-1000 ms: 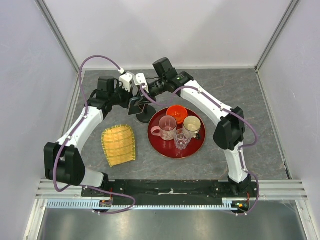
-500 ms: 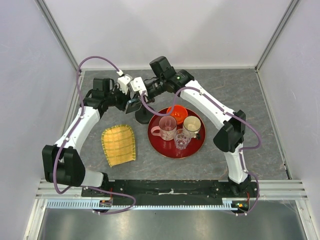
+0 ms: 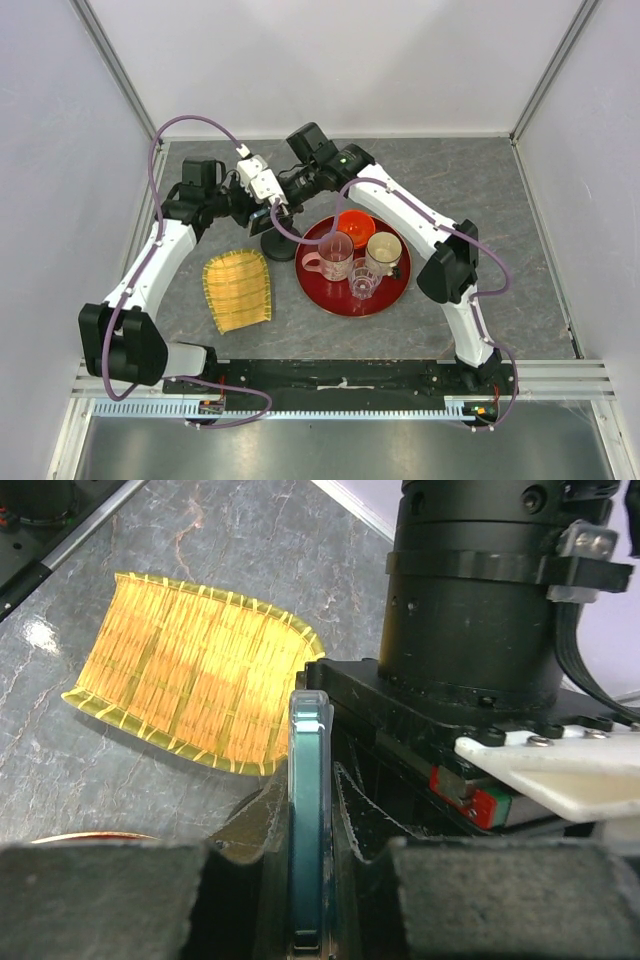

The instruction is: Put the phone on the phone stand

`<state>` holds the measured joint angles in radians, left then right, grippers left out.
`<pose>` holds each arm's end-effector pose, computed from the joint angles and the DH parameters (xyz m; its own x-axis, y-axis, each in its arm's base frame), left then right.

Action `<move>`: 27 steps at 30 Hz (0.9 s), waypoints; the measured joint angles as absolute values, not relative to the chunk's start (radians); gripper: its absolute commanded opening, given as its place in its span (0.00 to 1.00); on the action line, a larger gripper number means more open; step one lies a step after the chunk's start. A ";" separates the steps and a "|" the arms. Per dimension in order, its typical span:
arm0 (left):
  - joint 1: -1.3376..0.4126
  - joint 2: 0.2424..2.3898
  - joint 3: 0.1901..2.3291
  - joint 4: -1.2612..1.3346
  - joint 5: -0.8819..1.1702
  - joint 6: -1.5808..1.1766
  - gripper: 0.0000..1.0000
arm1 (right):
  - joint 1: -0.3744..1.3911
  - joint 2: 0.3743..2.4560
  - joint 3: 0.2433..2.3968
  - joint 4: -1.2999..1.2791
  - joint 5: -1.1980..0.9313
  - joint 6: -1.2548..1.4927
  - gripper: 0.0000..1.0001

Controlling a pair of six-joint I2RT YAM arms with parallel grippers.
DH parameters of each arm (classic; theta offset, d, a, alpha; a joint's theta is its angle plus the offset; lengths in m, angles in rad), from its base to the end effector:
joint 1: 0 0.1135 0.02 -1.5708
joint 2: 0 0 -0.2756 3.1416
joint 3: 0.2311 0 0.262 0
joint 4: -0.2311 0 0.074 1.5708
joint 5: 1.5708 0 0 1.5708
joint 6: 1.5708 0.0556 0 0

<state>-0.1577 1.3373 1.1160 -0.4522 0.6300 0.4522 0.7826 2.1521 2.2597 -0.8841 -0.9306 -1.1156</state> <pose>0.3022 -0.0812 0.3100 -0.2999 0.4052 -0.8636 0.7924 0.6099 0.0110 0.3195 0.3806 0.3558 0.5242 -0.2354 -0.8184 -0.8099 -0.4350 -0.3936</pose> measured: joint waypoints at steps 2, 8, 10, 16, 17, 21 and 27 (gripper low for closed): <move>-0.159 1.333 1.114 -0.453 0.632 0.455 0.02 | 0.788 2.155 2.260 -0.889 -0.918 -1.120 0.00; -0.162 1.330 1.103 -0.429 0.617 0.452 0.02 | 0.788 2.159 2.260 -0.889 -0.907 -1.111 0.00; -0.165 1.322 1.088 -0.404 0.598 0.446 0.02 | 0.785 2.159 2.260 -0.888 -0.907 -1.093 0.00; -0.170 1.296 1.044 -0.341 0.549 0.421 0.02 | 0.765 2.159 2.260 -0.884 -0.920 -0.994 0.00; -0.171 1.294 1.037 -0.330 0.540 0.414 0.02 | 0.760 2.159 2.260 -0.879 -0.920 -0.974 0.00; -0.177 1.293 1.019 -0.289 0.519 0.397 0.02 | 0.741 2.159 2.260 -0.857 -0.922 -0.900 0.00; -0.176 1.287 0.985 -0.236 0.466 0.341 0.02 | 0.731 2.163 2.247 -0.814 -0.918 -0.815 0.00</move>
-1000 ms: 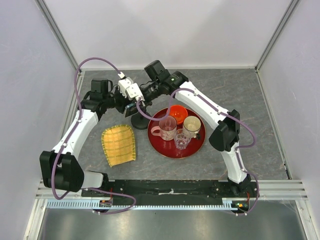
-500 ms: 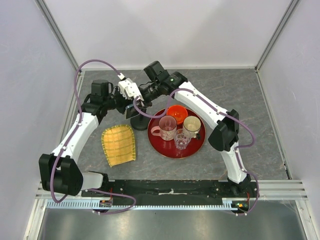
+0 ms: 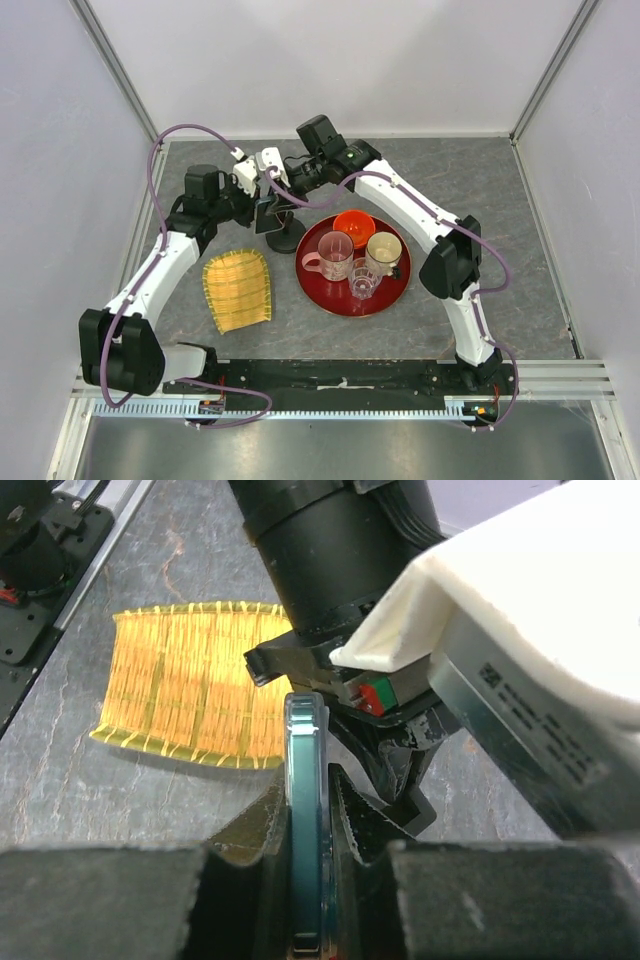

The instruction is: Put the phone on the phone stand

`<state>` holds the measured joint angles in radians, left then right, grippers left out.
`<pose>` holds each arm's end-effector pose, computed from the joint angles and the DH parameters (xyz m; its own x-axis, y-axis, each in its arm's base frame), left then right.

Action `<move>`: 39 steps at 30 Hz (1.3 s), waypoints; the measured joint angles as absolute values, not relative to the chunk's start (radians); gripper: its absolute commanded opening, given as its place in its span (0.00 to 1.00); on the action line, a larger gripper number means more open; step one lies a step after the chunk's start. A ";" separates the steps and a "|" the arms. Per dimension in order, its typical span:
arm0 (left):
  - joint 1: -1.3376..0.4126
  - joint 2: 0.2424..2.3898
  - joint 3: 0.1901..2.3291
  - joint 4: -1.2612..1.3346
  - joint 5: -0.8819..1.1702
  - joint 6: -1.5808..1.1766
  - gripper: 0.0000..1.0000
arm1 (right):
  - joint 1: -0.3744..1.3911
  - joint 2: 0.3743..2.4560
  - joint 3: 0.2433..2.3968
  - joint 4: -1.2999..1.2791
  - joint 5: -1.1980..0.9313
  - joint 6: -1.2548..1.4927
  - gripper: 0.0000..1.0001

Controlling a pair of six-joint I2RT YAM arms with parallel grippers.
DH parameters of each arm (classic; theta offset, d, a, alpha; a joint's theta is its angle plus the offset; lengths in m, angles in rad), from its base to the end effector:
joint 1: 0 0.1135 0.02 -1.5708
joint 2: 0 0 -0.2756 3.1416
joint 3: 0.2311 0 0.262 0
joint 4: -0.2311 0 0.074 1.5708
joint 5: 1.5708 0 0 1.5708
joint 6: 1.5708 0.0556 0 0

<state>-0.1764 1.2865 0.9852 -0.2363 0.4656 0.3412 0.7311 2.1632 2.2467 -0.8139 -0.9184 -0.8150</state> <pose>0.3011 -0.0790 0.2963 -0.2956 0.3564 -0.8864 0.6742 0.7351 0.0708 0.3452 0.3689 0.3513 0.2750 -0.3468 -0.8967 -0.9417 -0.2853 -0.1785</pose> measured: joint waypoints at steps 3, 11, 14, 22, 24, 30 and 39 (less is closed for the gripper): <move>-0.176 1.287 0.979 -0.221 0.402 0.312 0.02 | 0.726 2.147 2.178 -0.707 -0.904 -0.753 0.00; -0.216 1.287 0.960 -0.151 0.175 0.186 0.02 | 0.737 2.028 1.922 -0.385 -0.685 -0.535 0.00; -0.241 1.295 0.959 -0.131 0.043 0.136 0.02 | 0.764 2.023 1.897 -0.321 -0.539 -0.459 0.00; -0.267 1.298 0.958 -0.123 -0.160 0.028 0.02 | 0.853 1.990 1.790 -0.139 -0.173 -0.265 0.00; -0.273 1.298 0.958 -0.123 -0.178 0.011 0.02 | 0.863 1.983 1.774 -0.116 -0.105 -0.205 0.00; -0.276 1.298 0.950 -0.106 -0.180 -0.012 0.02 | 0.891 2.011 1.851 -0.194 0.046 -0.046 0.00; -0.261 1.293 0.934 -0.083 -0.176 -0.012 0.02 | 0.910 2.143 2.128 -0.424 0.126 0.061 0.00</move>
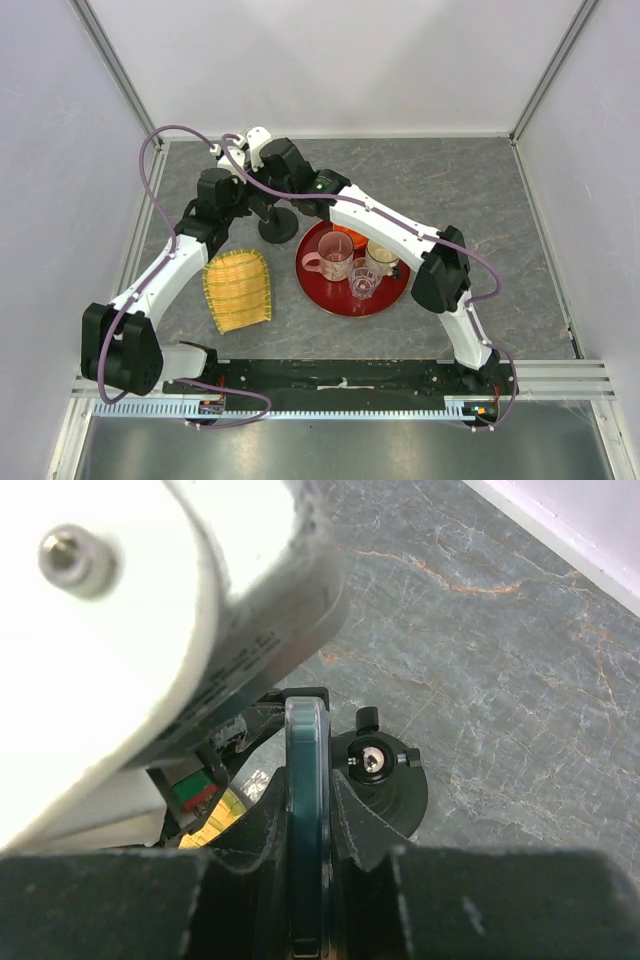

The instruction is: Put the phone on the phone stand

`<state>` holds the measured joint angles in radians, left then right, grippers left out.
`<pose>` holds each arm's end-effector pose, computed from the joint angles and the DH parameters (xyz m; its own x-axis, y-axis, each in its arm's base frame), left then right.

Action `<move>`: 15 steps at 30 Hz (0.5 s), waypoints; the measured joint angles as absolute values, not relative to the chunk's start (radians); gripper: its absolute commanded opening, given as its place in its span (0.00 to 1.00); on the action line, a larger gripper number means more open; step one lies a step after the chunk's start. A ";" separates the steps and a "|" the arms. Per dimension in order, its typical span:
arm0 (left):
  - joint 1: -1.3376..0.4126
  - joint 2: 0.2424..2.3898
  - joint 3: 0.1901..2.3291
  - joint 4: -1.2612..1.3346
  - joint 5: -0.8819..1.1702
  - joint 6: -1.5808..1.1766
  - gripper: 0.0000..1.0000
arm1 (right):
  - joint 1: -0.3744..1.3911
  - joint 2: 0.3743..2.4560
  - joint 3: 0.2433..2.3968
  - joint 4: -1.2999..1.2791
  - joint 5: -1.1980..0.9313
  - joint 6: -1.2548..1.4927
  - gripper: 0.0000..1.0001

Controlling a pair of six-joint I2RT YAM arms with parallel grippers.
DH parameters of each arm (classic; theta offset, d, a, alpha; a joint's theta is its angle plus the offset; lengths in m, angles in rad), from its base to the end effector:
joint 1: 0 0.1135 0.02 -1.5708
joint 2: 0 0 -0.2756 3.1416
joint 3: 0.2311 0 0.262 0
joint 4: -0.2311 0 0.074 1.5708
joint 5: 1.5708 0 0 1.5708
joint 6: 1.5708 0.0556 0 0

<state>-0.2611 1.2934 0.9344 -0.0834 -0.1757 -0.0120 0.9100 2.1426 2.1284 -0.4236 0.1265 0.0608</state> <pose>0.3124 -0.0734 0.2900 -0.4148 0.0986 -0.9046 0.0966 0.9933 0.0640 0.3382 0.4236 0.3469 -0.3030 -0.2916 -0.9073 -0.6959 0.7181 0.0016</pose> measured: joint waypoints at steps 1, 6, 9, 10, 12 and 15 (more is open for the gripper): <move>-0.259 1.293 0.934 -0.084 -0.171 -0.012 0.02 | 0.910 2.151 2.146 -0.440 0.126 0.065 0.00; -0.246 1.295 0.950 -0.116 -0.123 -0.012 0.06 | 0.910 2.180 2.219 -0.513 0.118 0.074 0.00; -0.242 1.301 0.977 -0.162 -0.107 -0.012 0.10 | 0.905 2.189 2.243 -0.540 0.096 0.074 0.00; -0.242 1.303 0.983 -0.172 -0.102 -0.012 0.14 | 0.902 2.190 2.246 -0.544 0.087 0.074 0.00; -0.242 1.304 0.992 -0.190 -0.096 -0.012 0.18 | 0.894 2.191 2.249 -0.551 0.063 0.074 0.00; -0.242 1.304 1.002 -0.211 -0.096 -0.011 0.30 | 0.881 2.191 2.252 -0.559 0.026 0.074 0.00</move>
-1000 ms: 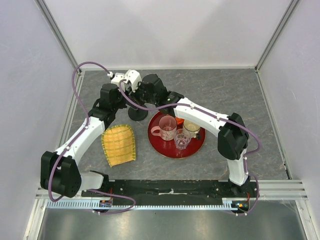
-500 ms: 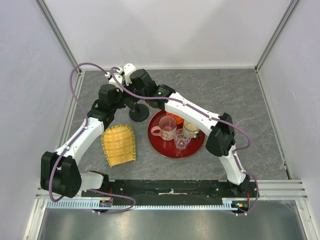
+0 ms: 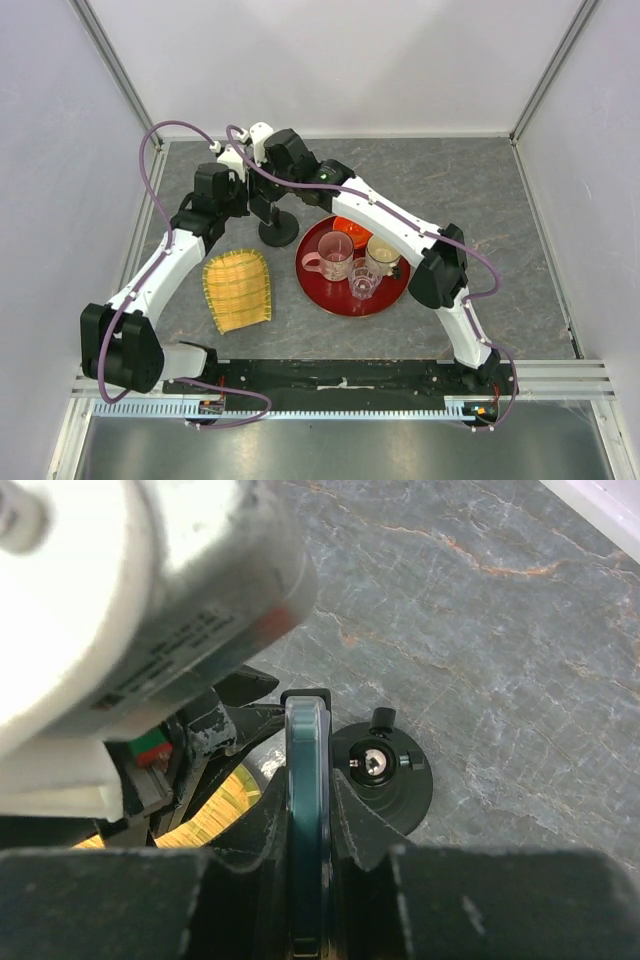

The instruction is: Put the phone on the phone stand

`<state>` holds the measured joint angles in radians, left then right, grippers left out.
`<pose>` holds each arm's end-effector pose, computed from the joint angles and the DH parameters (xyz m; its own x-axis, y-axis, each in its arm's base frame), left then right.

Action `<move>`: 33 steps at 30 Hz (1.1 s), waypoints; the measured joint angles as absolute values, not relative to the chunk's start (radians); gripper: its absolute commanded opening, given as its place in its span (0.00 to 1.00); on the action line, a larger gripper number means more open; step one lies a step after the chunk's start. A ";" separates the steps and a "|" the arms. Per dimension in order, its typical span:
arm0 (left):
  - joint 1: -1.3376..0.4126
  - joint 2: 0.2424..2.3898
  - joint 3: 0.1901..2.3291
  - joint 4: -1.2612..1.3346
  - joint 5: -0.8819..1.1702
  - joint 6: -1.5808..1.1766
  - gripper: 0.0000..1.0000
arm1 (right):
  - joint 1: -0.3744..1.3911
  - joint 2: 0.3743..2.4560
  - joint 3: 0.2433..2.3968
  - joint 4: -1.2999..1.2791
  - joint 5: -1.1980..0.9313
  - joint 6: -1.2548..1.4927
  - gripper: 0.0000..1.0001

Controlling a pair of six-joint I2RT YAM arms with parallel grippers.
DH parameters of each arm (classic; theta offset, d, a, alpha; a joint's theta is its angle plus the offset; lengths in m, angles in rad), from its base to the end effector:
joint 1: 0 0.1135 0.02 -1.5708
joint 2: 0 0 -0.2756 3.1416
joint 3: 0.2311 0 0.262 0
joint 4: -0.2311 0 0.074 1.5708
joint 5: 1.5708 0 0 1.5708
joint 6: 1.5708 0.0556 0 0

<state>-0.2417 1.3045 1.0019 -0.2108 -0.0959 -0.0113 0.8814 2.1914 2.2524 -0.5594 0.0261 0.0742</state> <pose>0.3134 -0.0718 0.2971 -0.4786 0.1064 -0.8716 0.1519 0.9877 0.0372 0.3478 0.4196 0.3512 -0.3593 -0.3194 -0.8769 -0.7322 0.6791 0.0527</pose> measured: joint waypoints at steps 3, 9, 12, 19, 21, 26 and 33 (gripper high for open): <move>-0.237 1.305 1.012 -0.234 -0.102 -0.012 0.35 | 0.870 2.191 2.253 -0.562 -0.008 0.076 0.00; -0.237 1.305 1.026 -0.263 -0.113 -0.012 0.43 | 0.859 2.191 2.253 -0.563 -0.047 0.075 0.00; -0.236 1.305 1.031 -0.275 -0.125 -0.012 0.43 | 0.857 2.191 2.253 -0.564 -0.052 0.075 0.00; -0.241 1.304 1.050 -0.311 -0.176 -0.014 0.43 | 0.858 2.193 2.257 -0.561 -0.058 0.075 0.00; -0.246 1.300 1.050 -0.317 -0.206 -0.016 0.32 | 0.858 2.197 2.258 -0.557 -0.065 0.076 0.00; -0.266 1.295 1.050 -0.328 -0.292 -0.035 0.30 | 0.863 2.231 2.295 -0.540 -0.088 0.079 0.00; -0.292 1.299 1.050 -0.339 -0.452 -0.109 0.56 | 0.880 2.238 2.301 -0.535 -0.039 0.102 0.00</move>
<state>-0.2924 1.2995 1.0500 -0.3393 -0.4522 -0.1093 0.8799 2.2375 2.3013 -0.5354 -0.0391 0.1020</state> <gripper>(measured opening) 0.501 0.206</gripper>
